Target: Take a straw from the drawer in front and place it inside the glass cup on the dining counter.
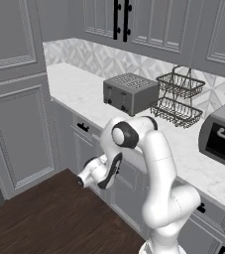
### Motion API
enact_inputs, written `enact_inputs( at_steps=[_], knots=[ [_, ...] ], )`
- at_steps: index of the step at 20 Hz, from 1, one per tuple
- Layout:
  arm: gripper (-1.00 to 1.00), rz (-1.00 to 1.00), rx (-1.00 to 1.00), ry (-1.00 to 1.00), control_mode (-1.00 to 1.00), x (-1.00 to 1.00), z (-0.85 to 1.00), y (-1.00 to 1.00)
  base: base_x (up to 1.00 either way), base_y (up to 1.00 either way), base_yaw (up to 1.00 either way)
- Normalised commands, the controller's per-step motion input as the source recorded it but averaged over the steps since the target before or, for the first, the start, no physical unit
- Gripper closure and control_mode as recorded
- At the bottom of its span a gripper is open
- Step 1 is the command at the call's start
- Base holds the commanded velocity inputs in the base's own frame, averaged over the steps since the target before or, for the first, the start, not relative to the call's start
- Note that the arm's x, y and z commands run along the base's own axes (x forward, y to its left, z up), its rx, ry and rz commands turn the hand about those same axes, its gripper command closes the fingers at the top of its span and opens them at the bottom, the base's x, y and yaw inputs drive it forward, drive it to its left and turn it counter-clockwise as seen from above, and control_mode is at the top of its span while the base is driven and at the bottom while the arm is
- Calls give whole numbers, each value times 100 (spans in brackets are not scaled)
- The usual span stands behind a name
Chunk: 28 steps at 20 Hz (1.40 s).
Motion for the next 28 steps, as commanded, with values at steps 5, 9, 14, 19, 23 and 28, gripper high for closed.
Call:
enact_inputs(
  at_steps=[5, 9, 14, 19, 23, 28],
  knots=[
    [100, 3, 9, 3, -100, -52, 0, 85, 0, 0, 0],
    [100, 2, 8, 5, -100, -49, 0, 89, 0, 0, 0],
    [-100, 2, 7, 5, -100, -43, 0, 84, 0, 0, 0],
    [-100, 0, 22, 14, -100, -26, 10, 40, 0, 0, 0],
    [-100, 0, 66, 45, -100, -17, 49, 0, 0, 0, 0],
    [-100, 0, 74, 45, -100, -16, 62, 0, 0, 0, 0]
  ],
)
